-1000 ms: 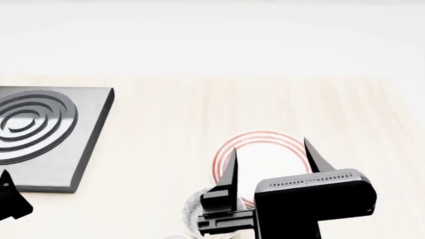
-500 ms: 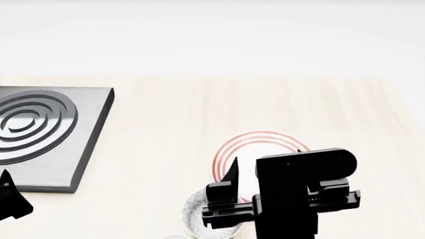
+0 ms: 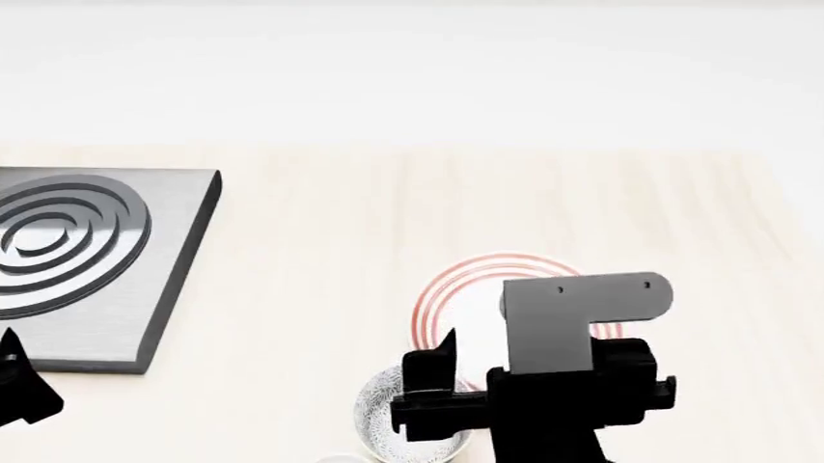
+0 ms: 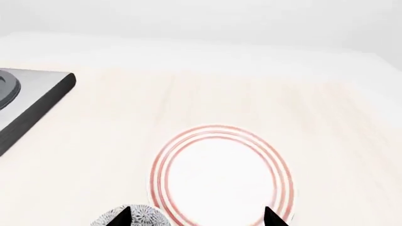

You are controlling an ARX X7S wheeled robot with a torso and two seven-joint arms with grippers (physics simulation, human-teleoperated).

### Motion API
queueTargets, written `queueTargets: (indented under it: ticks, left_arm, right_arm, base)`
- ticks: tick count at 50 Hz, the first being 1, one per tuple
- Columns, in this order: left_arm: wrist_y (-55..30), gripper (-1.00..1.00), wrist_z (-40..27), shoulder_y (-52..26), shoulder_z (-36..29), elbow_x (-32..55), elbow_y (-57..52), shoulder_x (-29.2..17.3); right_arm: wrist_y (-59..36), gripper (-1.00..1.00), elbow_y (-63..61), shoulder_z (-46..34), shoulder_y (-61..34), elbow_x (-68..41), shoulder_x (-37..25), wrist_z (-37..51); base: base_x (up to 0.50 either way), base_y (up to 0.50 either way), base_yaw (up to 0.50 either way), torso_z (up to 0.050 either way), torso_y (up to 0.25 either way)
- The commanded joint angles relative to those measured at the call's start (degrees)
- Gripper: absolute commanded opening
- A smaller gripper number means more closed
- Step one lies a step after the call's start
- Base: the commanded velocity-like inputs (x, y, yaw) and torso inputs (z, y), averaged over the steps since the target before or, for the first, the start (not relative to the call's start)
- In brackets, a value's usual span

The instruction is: Pick the akita bowl between the plate and the ramekin and place it on the plate.

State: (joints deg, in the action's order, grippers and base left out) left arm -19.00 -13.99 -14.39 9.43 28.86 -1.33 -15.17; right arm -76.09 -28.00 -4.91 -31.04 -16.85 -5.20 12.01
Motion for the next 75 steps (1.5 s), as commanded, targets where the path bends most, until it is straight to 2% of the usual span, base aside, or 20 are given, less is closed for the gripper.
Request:
queueTargets:
  ticks: [1,33,75]
  left_arm:
    - [0.3,1.0,-0.1,0.1,-0.2,0.1,0.1,-0.1]
    - [0.6,1.0,-0.6,0.4,-0.7,0.4,-0.5,-0.6]
    - [1.3,1.0,-1.0,0.5,-1.3,0.9,-0.1,-0.9]
  right_arm:
    - [-4.1,1.0,3.4,3.2,-2.3,-2.6,1.7,-0.3]
    - [2.5,1.0,18.3,-0.9,-5.1,-3.5,1.2,-0.4]
    - [8.8,1.0,36.7,1.2,-9.0,-7.1,2.1,0.3]
  base:
    - [0.0,0.0,0.0,0.0,0.0]
    - [0.0,0.0,0.0,0.0,0.0]
    - [0.0,0.0,0.0,0.0,0.0]
